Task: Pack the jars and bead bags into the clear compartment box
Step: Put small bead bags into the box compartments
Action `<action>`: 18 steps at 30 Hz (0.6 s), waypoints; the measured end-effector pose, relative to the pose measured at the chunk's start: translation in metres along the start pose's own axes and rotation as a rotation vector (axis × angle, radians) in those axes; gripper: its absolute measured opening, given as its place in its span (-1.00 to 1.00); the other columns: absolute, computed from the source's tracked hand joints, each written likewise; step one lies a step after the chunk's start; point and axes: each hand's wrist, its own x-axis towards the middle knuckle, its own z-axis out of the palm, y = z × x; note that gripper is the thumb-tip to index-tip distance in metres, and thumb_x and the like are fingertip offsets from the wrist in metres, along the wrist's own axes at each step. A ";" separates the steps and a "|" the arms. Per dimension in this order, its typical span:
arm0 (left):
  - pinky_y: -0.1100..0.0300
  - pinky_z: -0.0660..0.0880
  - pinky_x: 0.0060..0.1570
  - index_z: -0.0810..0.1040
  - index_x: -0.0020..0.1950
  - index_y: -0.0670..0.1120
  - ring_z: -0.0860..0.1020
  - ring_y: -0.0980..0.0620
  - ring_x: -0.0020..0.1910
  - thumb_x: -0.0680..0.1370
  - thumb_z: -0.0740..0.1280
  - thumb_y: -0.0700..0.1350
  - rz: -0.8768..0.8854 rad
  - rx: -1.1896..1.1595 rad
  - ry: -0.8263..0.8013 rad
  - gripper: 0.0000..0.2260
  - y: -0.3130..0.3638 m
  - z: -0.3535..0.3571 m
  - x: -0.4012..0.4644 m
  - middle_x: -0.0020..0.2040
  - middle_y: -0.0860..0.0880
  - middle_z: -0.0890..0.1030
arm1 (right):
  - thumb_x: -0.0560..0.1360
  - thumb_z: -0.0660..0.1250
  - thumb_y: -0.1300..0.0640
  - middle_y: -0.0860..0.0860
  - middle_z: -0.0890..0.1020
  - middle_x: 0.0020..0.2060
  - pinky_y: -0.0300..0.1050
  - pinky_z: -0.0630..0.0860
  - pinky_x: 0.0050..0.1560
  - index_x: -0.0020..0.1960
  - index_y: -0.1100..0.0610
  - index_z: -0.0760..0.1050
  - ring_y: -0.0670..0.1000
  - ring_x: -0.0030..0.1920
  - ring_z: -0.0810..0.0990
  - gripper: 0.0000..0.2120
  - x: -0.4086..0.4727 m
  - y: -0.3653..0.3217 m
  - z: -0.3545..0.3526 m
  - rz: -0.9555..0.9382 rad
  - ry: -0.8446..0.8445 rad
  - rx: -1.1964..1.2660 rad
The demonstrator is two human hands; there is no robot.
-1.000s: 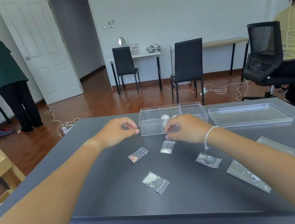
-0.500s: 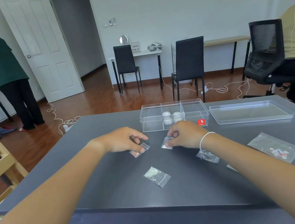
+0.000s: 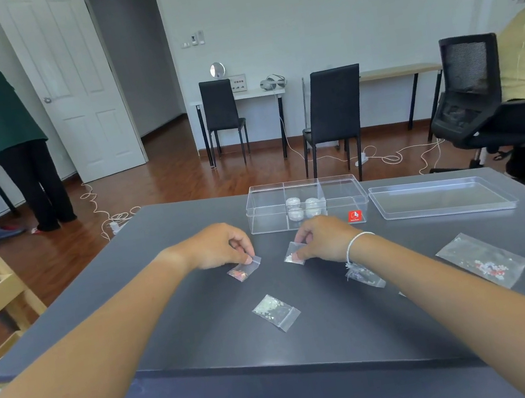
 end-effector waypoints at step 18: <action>0.43 0.41 -0.45 0.59 -0.28 0.09 0.46 0.28 -0.47 0.42 0.42 -0.08 0.054 -0.071 0.119 -0.90 0.017 -0.039 0.007 -0.31 0.12 0.56 | 0.41 0.39 0.19 -0.03 0.42 -0.25 -0.29 0.28 -0.35 -0.08 0.06 0.35 -0.12 -0.33 0.37 -0.77 0.000 0.001 -0.007 -0.082 -0.030 0.243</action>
